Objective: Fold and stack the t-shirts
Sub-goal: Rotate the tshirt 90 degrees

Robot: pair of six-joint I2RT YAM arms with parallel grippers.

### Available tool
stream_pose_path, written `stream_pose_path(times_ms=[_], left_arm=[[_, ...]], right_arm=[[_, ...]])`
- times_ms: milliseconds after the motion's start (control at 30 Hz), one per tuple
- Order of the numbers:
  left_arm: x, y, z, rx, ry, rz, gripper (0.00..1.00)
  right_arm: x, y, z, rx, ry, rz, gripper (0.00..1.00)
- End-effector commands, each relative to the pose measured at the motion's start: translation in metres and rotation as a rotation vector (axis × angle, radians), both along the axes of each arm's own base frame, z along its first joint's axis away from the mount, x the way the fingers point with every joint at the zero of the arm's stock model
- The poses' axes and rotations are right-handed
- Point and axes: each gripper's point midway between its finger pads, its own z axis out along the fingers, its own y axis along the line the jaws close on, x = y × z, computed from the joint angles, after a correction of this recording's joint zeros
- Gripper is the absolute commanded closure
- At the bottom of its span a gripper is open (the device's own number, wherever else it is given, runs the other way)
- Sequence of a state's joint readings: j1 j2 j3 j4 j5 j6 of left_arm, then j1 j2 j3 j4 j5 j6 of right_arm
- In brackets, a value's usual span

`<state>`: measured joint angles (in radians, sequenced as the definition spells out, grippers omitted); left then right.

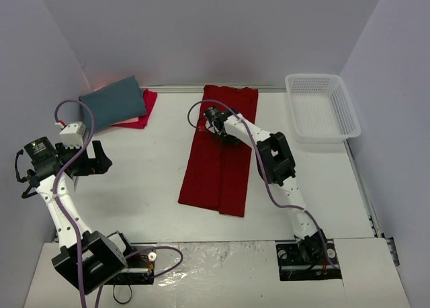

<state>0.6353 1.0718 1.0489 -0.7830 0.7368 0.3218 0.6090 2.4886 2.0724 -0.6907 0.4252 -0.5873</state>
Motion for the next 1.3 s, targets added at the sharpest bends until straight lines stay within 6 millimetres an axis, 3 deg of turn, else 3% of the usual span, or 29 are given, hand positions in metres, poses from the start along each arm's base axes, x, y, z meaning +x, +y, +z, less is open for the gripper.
stream_pose_path(times_ms=[0, 267, 333, 433, 467, 500, 533, 567, 600, 633, 733, 767, 800, 833, 1000, 1133, 1267], left_arm=[[0.001, -0.001, 0.012, 0.008, -0.027, -0.020, 0.06], [0.002, 0.002, 0.007, 0.003, -0.006, -0.008, 0.06], [0.002, 0.003, 0.005, 0.005, -0.002, -0.009, 0.06], [0.002, 0.002, 0.005, 0.000, -0.003, -0.011, 0.06], [0.002, 0.000, 0.007, -0.004, -0.010, -0.017, 0.06], [0.003, -0.001, 0.008, -0.005, -0.019, -0.025, 0.06], [0.006, 0.000, 0.008, -0.003, -0.031, -0.027, 0.06], [0.008, 0.000, 0.008, -0.008, -0.031, -0.027, 0.06], [0.008, -0.001, 0.008, -0.016, -0.027, -0.033, 0.06], [0.005, -0.004, 0.004, -0.030, -0.005, -0.051, 0.06], [0.003, -0.006, 0.000, -0.042, 0.007, -0.065, 0.06], [0.003, -0.007, 0.001, -0.045, 0.005, -0.065, 0.06], [0.004, -0.009, 0.003, -0.052, -0.005, -0.072, 0.06], [0.006, -0.010, 0.006, -0.056, -0.021, -0.072, 0.06], [0.007, -0.017, 0.008, -0.074, -0.028, -0.102, 0.06], [0.002, -0.022, 0.009, -0.080, -0.028, -0.127, 0.06], [0.005, -0.028, 0.015, -0.097, -0.066, -0.133, 0.06]], right_arm=[[-0.010, -0.028, -0.029, 0.018, 0.139, -0.066, 1.00], [0.034, -0.041, -0.032, -0.016, 0.043, -0.097, 1.00], [0.042, -0.037, -0.024, 0.008, 0.012, -0.104, 1.00], [0.038, -0.027, -0.011, 0.078, 0.006, -0.118, 1.00], [0.037, -0.020, 0.007, 0.141, -0.003, -0.115, 1.00], [0.025, -0.022, 0.005, 0.147, 0.030, -0.119, 0.99], [0.020, -0.019, 0.034, 0.195, 0.001, -0.121, 0.96], [0.001, -0.019, 0.029, 0.227, 0.062, -0.117, 0.85], [-0.009, -0.018, 0.038, 0.261, 0.078, -0.110, 0.76], [-0.015, -0.015, 0.073, 0.325, 0.039, -0.097, 0.67], [-0.043, -0.012, 0.110, 0.437, 0.045, -0.075, 0.53], [-0.048, -0.013, 0.117, 0.454, 0.042, -0.075, 0.43], [-0.058, -0.017, 0.115, 0.460, 0.062, -0.079, 0.41], [-0.063, -0.019, 0.131, 0.482, 0.032, -0.080, 0.40], [-0.091, -0.041, 0.155, 0.482, -0.010, -0.093, 0.30], [-0.120, -0.057, 0.140, 0.476, 0.039, -0.122, 0.15], [-0.127, -0.066, 0.144, 0.526, -0.024, -0.159, 0.02]])
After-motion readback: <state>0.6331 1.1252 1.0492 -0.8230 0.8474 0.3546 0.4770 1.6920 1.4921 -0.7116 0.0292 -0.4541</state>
